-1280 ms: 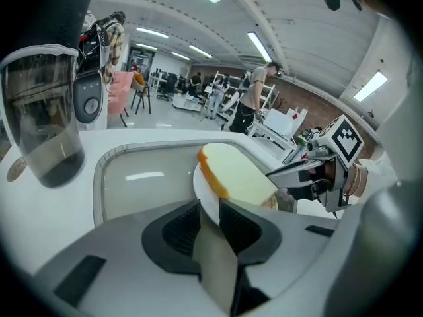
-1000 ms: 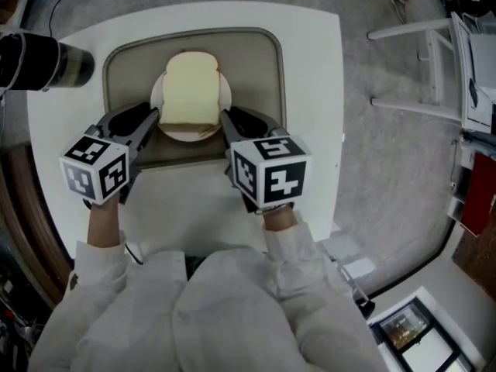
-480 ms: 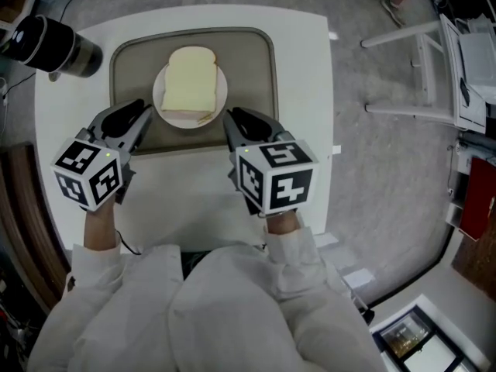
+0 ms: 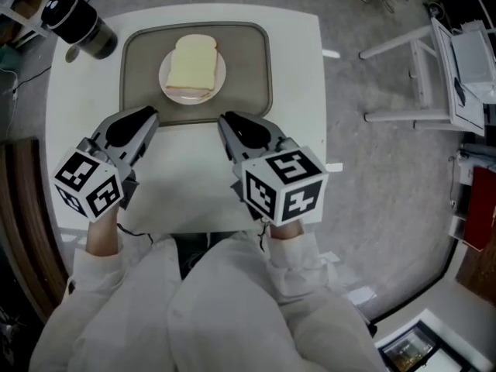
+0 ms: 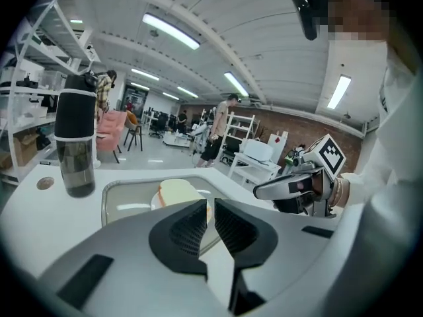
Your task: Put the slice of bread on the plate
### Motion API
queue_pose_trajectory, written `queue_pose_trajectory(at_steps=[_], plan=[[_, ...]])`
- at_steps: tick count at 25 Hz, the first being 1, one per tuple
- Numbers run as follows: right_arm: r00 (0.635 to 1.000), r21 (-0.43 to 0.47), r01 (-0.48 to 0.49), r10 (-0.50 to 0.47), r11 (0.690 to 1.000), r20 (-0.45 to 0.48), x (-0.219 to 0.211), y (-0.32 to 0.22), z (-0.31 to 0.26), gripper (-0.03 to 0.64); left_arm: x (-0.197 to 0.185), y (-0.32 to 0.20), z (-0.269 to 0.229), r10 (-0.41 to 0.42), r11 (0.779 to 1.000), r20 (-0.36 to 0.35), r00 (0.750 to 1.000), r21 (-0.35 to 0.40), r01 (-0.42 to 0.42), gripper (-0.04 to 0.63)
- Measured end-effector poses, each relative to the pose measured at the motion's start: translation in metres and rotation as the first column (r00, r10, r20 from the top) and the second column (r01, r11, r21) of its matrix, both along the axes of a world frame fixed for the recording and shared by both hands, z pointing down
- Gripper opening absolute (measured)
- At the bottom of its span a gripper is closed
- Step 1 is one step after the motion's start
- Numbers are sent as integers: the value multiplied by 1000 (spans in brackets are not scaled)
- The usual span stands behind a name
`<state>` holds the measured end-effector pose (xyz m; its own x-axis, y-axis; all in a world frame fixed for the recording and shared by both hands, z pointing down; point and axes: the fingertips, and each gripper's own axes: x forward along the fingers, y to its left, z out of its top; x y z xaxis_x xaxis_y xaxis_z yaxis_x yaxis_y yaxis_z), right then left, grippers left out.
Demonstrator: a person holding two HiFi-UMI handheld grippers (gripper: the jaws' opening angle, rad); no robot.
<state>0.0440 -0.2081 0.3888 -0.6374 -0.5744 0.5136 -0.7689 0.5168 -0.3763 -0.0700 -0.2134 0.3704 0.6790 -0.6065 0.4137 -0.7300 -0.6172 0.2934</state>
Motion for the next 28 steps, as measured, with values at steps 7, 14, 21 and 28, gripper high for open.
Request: queue_pose_trajectory(at_steps=[7, 14, 21, 28], plan=[[999, 86, 18, -21, 996, 26, 10, 56, -23, 18, 15, 64, -17, -14, 998, -27, 1000, 53, 16, 17], [992, 183, 40, -61, 982, 108, 16, 99, -60, 18, 40, 122, -30, -2, 999, -103, 995, 52, 8, 14], [994, 149, 61, -74, 987, 78, 24, 140, -48, 17, 69, 162, -38, 91, 995, -154, 984, 44, -86, 14], [997, 167, 63, -70, 984, 37, 23, 152, -46, 15, 74, 174, -26, 133, 990, -130, 983, -20, -137, 14]])
